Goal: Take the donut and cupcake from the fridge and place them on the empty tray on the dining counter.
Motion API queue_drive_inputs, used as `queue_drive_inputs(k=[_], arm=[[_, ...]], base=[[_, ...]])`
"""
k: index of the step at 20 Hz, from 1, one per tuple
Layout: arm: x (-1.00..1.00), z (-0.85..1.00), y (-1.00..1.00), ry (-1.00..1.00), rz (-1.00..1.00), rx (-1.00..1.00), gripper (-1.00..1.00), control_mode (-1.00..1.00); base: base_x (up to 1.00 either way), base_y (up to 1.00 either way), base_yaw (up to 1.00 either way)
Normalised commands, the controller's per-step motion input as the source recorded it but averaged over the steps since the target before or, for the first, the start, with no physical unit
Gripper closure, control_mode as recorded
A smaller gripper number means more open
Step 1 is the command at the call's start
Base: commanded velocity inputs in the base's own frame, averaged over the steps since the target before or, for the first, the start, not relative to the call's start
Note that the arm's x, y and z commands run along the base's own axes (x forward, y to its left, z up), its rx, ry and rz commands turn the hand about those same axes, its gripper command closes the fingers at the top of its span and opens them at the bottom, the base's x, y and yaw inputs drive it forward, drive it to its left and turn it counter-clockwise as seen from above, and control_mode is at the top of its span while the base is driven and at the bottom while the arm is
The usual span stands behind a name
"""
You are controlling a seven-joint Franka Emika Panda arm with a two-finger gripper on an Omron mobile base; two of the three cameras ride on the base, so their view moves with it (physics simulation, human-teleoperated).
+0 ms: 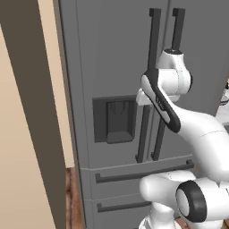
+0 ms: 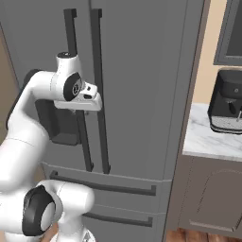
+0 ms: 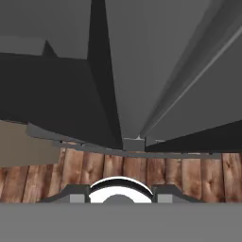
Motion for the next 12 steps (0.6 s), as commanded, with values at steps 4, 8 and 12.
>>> queue_drive_inputs(k=[4,8,12], arm=[[-0.67,-0.11,0.0,-0.14,0.0,0.0,-1.0,-1.0],[-0.96,-0.19,-0.1,-0.3,0.0,0.0,-1.0,-1.0],[-0.87,-0.29,-0.19,-0.3,0.0,0.0,-1.0,-1.0]], base=[[0.0,0.0,0.0],[0.0,0.0,0.0],[0.0,0.0,0.0]])
